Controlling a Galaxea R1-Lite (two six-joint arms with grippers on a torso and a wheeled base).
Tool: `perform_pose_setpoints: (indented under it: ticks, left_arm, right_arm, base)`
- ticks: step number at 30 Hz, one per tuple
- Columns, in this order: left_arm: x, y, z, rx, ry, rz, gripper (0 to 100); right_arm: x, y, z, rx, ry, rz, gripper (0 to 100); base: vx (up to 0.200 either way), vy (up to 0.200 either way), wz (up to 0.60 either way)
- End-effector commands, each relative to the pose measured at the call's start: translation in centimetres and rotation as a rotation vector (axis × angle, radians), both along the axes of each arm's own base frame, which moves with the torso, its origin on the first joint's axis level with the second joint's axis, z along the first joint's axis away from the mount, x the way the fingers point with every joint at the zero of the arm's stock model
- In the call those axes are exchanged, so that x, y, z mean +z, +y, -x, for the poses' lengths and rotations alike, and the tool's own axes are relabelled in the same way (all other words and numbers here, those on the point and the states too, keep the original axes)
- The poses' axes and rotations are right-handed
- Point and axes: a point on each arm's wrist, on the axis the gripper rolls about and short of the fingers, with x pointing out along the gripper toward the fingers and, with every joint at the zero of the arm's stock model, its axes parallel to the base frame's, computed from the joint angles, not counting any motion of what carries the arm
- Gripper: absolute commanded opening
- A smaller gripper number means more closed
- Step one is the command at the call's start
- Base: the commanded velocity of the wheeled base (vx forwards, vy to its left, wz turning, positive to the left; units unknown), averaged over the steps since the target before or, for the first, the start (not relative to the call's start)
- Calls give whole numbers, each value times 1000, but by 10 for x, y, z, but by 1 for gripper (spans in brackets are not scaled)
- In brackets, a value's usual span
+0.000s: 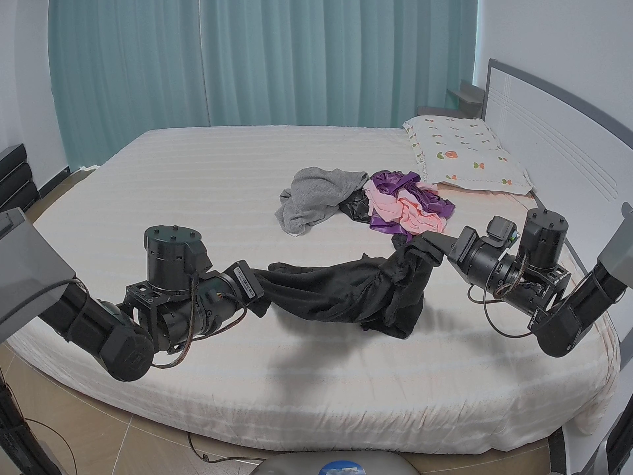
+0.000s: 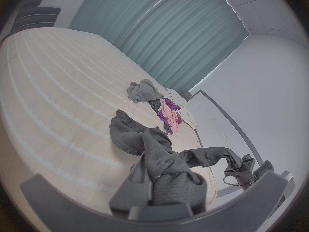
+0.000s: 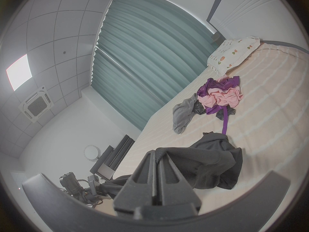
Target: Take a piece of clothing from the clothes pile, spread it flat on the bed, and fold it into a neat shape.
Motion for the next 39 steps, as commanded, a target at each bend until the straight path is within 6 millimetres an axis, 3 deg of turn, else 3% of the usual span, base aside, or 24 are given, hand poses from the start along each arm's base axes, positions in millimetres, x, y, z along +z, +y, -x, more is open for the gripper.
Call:
perform_pose_setpoints:
  ticks: [1,25,39]
  left_arm:
    - [2,2,-2,3,-8,13,0]
    - [8,9,-1,-26,-11,38,0]
    - [21,18,0,-7,-50,56,0]
  right_arm:
    - [0,0,0,0,0,0,0]
    - [2,1,-2,-40,-23,26,0]
    - [2,5,-1,-77,-75,102,0]
  base:
    - [0,200,0]
    - [0,200,0]
    - [0,200,0]
